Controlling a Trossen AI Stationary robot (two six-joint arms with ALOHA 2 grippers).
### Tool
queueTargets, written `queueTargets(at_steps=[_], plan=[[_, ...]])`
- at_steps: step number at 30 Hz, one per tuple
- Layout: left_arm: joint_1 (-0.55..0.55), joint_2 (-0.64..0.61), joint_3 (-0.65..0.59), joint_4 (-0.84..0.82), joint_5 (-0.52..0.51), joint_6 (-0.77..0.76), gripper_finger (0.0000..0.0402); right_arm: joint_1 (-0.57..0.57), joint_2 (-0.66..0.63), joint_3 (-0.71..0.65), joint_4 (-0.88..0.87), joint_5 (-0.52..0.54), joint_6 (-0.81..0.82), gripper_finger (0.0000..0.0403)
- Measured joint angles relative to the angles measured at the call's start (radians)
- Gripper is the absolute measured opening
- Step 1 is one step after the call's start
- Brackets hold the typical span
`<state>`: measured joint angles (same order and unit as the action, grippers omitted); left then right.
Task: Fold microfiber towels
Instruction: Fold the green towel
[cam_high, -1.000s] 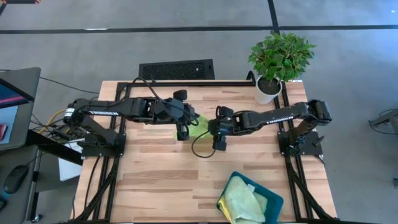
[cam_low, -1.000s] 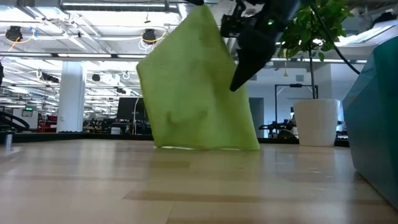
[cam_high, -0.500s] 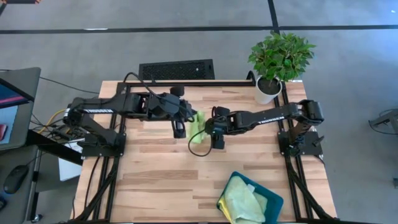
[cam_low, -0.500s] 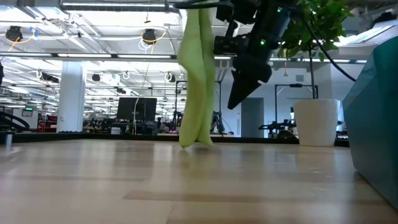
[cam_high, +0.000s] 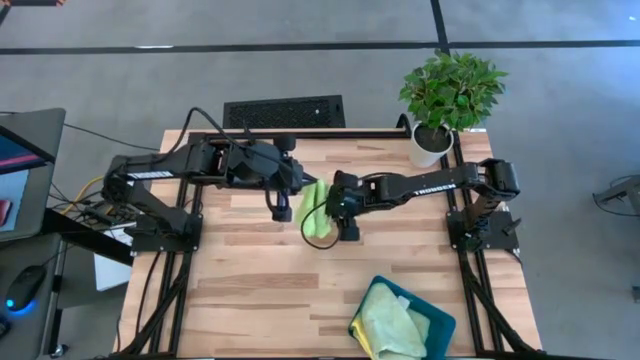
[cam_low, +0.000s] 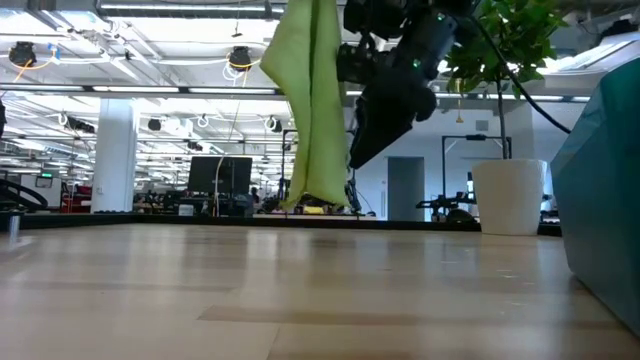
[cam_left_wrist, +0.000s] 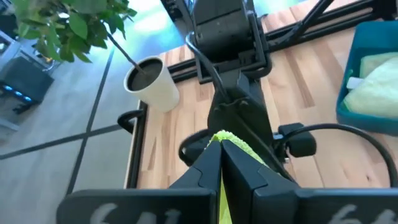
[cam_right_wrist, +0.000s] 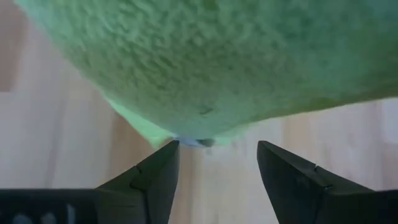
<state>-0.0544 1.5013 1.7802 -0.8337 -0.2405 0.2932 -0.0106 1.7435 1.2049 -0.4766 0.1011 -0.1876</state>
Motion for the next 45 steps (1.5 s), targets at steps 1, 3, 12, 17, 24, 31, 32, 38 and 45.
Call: queueTargets(at_steps=[1,3,12,17,24,31,32,38,45], plan=[[0.0,0.0,0.006,-0.001,0.0,0.0,0.0,0.0,0.0,0.0,0.004,-0.03,-0.005,0.024],[-0.001,0.0,0.012,0.001,0.0,0.002,0.0,0.0,0.0,0.0,0.016,-0.078,-0.011,0.024],[-0.004,0.001,0.026,0.0,-0.011,0.011,0.0,0.004,0.0,0.0,0.051,-0.182,-0.048,0.024],[-0.004,0.001,0.026,0.002,-0.042,0.026,0.0,0.022,0.0,0.0,0.052,-0.185,-0.025,0.024],[-0.004,0.001,0.026,0.034,-0.098,0.045,0.0,0.044,0.0,0.0,0.025,-0.185,0.057,0.024],[-0.004,-0.005,0.026,0.093,-0.107,0.084,0.0,0.034,0.0,0.0,0.056,-0.181,0.089,0.024],[-0.004,-0.009,0.026,0.099,-0.115,0.089,0.0,0.032,0.0,0.0,0.055,-0.181,0.091,0.024],[-0.004,-0.032,0.026,0.143,-0.15,0.105,0.0,0.032,0.0,0.0,0.051,-0.178,0.085,0.024],[-0.017,-0.04,0.026,0.158,-0.141,0.105,0.0,0.026,0.0,0.0,0.107,-0.034,0.084,0.024]])
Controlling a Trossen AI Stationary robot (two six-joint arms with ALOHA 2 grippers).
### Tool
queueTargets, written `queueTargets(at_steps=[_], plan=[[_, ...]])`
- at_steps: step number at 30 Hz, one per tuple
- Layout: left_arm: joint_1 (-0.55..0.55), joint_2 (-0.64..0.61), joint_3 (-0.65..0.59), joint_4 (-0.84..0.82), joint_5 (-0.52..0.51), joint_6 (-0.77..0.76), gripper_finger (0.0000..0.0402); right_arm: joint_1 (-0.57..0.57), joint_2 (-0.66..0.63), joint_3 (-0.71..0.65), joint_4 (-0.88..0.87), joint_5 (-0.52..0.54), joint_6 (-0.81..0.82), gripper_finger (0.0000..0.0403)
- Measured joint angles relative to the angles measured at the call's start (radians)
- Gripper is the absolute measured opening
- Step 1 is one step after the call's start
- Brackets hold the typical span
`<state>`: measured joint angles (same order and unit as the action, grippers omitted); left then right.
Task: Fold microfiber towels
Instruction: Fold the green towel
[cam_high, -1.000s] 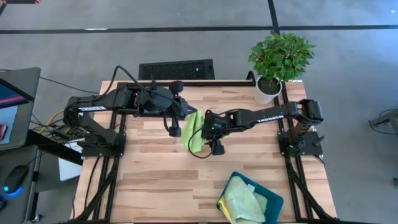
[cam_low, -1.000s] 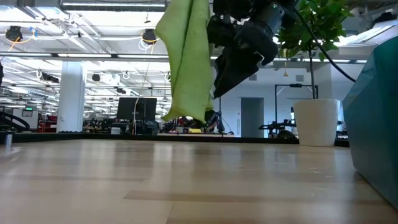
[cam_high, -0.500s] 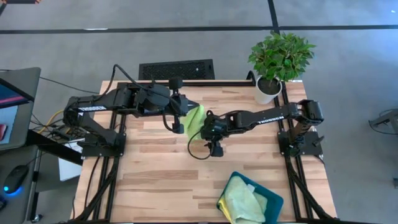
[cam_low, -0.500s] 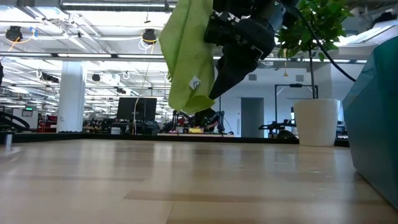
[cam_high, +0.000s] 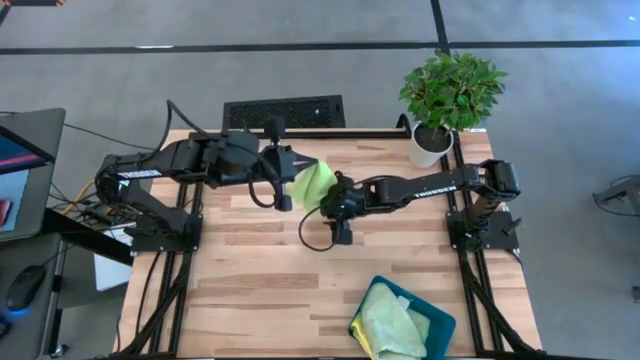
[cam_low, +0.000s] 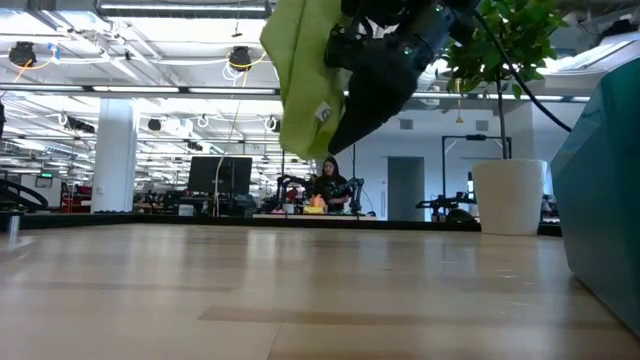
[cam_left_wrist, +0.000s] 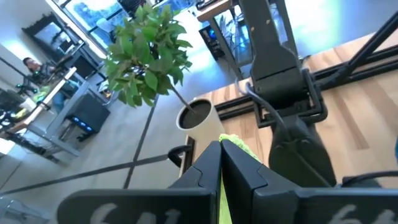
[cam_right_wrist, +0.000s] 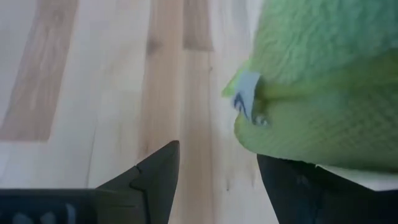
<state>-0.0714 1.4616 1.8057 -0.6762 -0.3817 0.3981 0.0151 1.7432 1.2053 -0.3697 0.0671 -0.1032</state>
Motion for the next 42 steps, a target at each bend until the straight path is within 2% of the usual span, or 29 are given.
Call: queueTargets(at_steps=[12,16,22,24,29,36,42], plan=[[-0.019,0.0,0.0,0.071,0.001,0.0,0.0,-0.011,0.0,0.0,0.171,0.004,0.014,0.024],[-0.019,0.0,0.0,0.071,0.001,0.0,0.0,-0.014,0.0,0.0,0.178,-0.084,0.015,0.024],[-0.019,0.0,0.0,0.088,0.001,-0.008,0.0,-0.02,0.0,0.0,0.195,-0.106,0.017,0.024],[-0.019,0.0,0.0,0.098,0.001,-0.007,0.0,-0.021,0.0,0.0,0.203,-0.147,0.017,0.0237],[-0.019,0.0,0.0,0.104,0.001,-0.007,0.0,-0.019,0.0,0.0,0.226,-0.25,0.017,0.0197],[-0.019,0.001,0.0,0.111,0.001,-0.009,0.0,-0.02,0.0,0.0,0.244,-0.25,0.017,0.0109],[-0.019,0.001,0.0,0.111,0.001,-0.015,0.0,-0.019,0.0,0.0,0.244,-0.25,0.026,0.0083]])
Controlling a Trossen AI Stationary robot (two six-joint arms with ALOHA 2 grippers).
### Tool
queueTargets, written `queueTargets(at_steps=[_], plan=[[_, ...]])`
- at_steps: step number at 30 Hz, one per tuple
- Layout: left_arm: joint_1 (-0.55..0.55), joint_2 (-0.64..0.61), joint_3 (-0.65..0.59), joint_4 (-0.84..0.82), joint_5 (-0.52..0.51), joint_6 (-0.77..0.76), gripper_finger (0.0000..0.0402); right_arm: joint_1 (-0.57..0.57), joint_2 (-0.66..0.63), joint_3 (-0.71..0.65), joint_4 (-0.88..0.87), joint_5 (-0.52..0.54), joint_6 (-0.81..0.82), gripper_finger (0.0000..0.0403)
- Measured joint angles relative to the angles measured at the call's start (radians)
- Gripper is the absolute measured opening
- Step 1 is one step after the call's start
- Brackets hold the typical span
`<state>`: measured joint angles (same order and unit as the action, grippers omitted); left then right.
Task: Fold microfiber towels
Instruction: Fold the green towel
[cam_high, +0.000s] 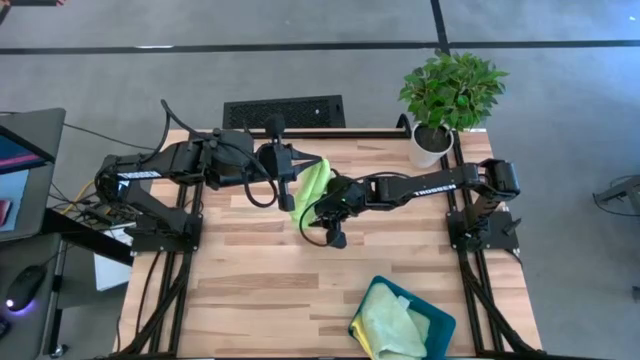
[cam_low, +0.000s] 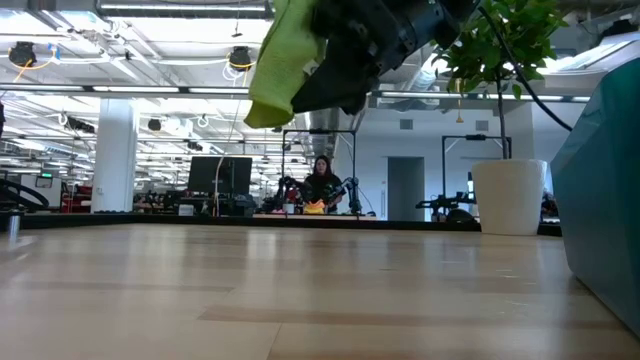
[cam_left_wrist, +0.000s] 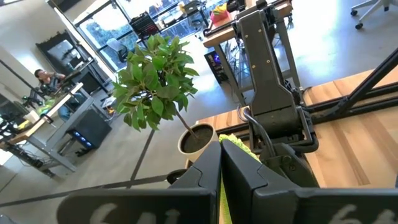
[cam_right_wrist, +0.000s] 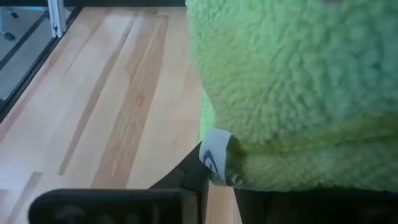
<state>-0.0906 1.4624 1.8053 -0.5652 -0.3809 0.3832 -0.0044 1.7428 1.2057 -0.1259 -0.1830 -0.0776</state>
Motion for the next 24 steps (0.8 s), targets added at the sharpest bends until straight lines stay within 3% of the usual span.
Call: queueTargets(at_steps=[17,20,24], plan=[[-0.013,0.018,-0.001,0.022,0.002,-0.011,0.0,0.0,0.0,0.0,0.086,0.0,0.001,0.0138],[-0.013,0.021,-0.001,0.018,0.001,-0.005,0.0,0.0,0.0,0.0,0.086,0.0,0.005,0.0123],[-0.013,0.028,-0.001,0.023,-0.015,-0.003,0.0,0.0,0.0,0.0,0.084,0.0,0.042,0.0064]])
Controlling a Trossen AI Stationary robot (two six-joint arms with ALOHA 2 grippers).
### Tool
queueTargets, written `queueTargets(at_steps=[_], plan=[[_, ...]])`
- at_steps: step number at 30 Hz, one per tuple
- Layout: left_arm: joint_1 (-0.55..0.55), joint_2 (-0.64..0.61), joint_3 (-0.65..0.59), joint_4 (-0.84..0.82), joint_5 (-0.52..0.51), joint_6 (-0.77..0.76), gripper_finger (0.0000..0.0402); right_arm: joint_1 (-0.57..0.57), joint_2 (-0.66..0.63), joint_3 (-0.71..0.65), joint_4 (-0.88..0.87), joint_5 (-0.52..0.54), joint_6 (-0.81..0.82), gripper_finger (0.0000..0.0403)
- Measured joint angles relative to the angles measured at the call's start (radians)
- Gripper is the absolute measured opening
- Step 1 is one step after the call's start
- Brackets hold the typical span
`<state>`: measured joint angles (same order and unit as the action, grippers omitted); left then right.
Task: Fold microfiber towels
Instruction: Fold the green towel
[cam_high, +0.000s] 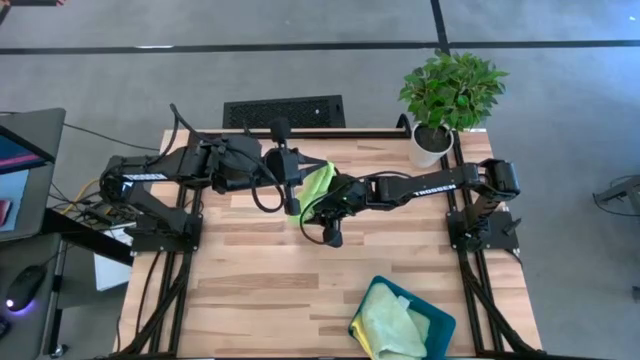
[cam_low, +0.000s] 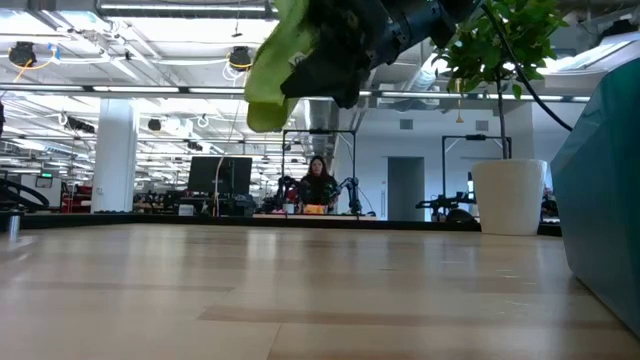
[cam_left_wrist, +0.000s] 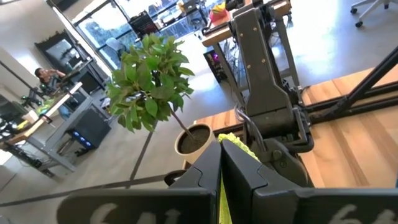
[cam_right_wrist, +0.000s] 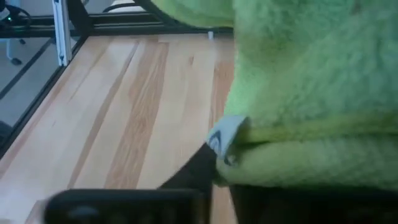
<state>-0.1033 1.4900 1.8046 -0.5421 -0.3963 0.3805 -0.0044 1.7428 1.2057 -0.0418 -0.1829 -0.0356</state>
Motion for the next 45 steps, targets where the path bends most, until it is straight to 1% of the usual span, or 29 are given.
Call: queueTargets(at_steps=[2,3,5,7,9,13,16,24,27,29,31,33,36,38,41,45], plan=[[0.0,0.001,0.0,0.0,-0.009,0.0,0.0,-0.003,0.0,0.0,-0.001,0.0,0.001,0.0024],[0.0,0.0,0.0,0.0,-0.01,0.0,0.0,-0.004,0.0,0.0,-0.001,-0.001,0.002,0.0015],[0.0,0.0,0.0,-0.003,-0.013,0.0,0.0,-0.004,0.0,0.0,-0.005,-0.001,0.005,0.0013],[-0.001,0.0,0.0,-0.011,-0.036,0.0,0.0,-0.003,0.0,0.0,-0.021,-0.001,0.009,0.001],[-0.009,0.0,0.0,-0.022,-0.087,-0.001,0.0,-0.001,0.0,0.0,-0.053,-0.001,0.01,0.0006],[-0.016,-0.001,0.0,-0.096,-0.232,-0.029,0.0,0.013,0.0,0.0,-0.144,-0.001,0.037,0.0005],[-0.014,-0.001,0.0,-0.19,-0.269,-0.094,0.0,0.036,0.0,0.0,-0.234,-0.001,0.037,0.0005],[-0.015,0.001,0.0,-0.461,-0.271,-0.345,0.0,0.1,-0.021,0.002,-0.436,0.004,0.115,0.0004],[-0.015,0.001,-0.021,-0.535,-0.27,-0.432,0.0,0.124,-0.042,0.003,-0.493,0.036,0.148,0.0003],[-0.016,0.003,-0.031,-0.592,-0.262,-0.487,0.0,0.139,-0.071,-0.001,-0.571,0.073,0.174,0.0003],[-0.02,0.001,-0.05,-0.615,-0.261,-0.539,0.0,0.153,-0.092,0.004,-0.588,0.113,0.203,0.0004],[-0.024,0.002,-0.077,-0.638,-0.255,-0.583,0.0,0.166,-0.126,0.003,-0.66,0.161,0.238,0.0004],[-0.036,0.003,-0.108,-0.664,-0.235,-0.63,0.0,0.189,-0.174,0.013,-0.715,0.239,0.286,0.0004],[-0.047,0.001,-0.133,-0.656,-0.235,-0.656,0.0,0.201,-0.208,0.018,-0.774,0.28,0.318,0.0004],[-0.071,0.003,-0.161,-0.668,-0.223,-0.716,0.0,0.214,-0.258,0.023,-0.828,0.317,0.364,0.0006],[-0.118,0.004,-0.171,-0.681,-0.162,-0.8,0.0,0.214,-0.306,0.023,-0.904,0.331,0.406,0.0005]])
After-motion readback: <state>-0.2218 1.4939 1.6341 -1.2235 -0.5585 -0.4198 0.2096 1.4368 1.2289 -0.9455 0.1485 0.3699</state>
